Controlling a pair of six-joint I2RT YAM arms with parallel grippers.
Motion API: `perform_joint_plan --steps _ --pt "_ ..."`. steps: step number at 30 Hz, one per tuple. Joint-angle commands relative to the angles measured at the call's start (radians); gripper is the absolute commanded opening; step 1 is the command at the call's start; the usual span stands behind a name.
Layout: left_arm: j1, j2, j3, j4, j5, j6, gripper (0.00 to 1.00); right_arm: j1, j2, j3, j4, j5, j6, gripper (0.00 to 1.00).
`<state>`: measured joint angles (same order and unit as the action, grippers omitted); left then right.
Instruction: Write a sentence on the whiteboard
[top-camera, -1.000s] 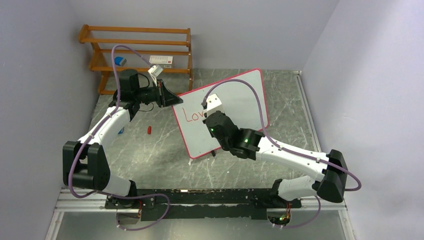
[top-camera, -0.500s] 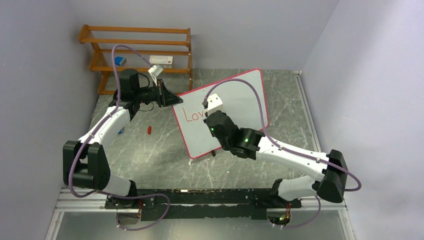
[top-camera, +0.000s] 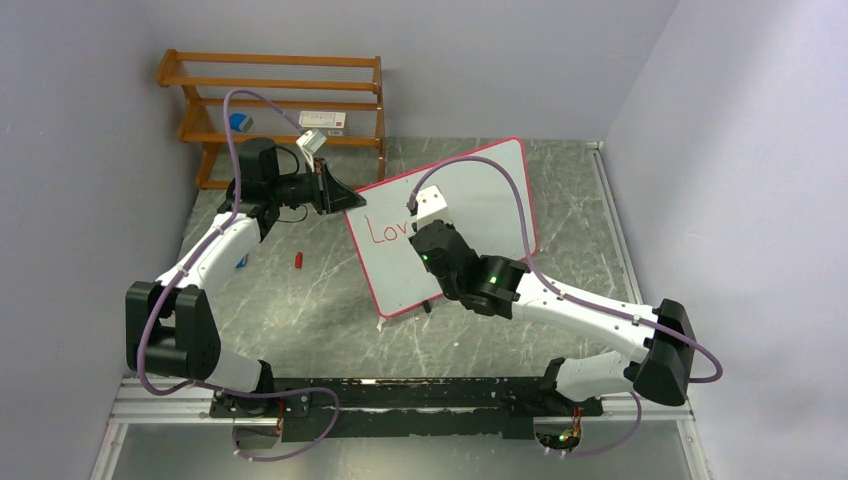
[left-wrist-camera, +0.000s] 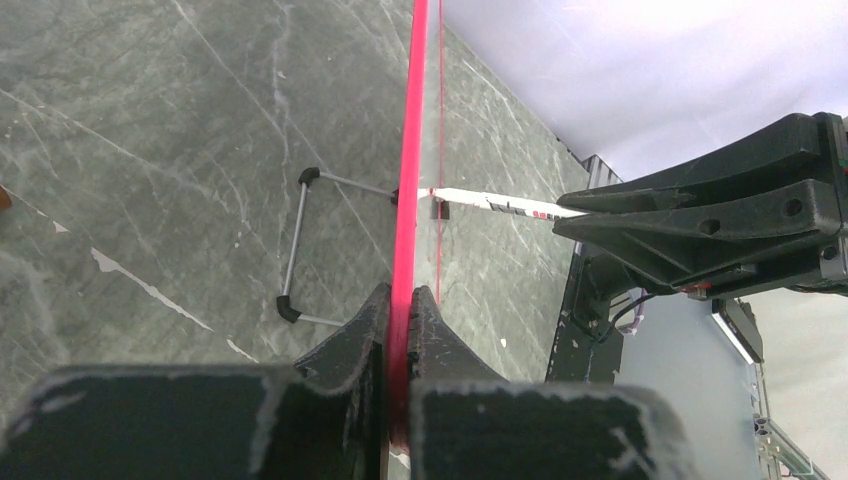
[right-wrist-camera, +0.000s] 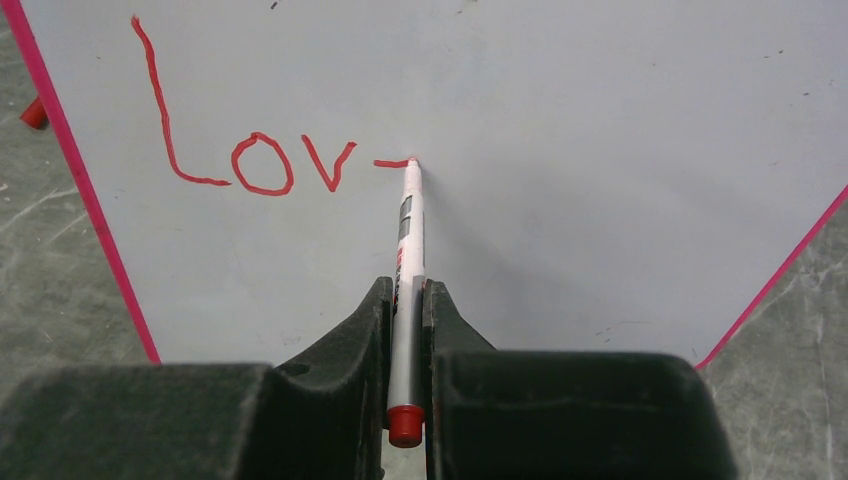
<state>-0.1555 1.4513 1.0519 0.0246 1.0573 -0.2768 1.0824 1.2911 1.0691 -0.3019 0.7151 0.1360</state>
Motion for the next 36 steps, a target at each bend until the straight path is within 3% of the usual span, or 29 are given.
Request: perform_joint_plan --steps 1,36 --pt "-0.029 0.027 -0.009 -0.087 -0.023 0.051 0.05 -0.012 -0.003 -0.001 0.035 0.029 -0.007 0.0" --pt "-0.029 0.026 -0.011 -0.078 -0.019 0.045 0.05 -0.009 0.016 0.018 0.079 -0.043 -0.023 0.0"
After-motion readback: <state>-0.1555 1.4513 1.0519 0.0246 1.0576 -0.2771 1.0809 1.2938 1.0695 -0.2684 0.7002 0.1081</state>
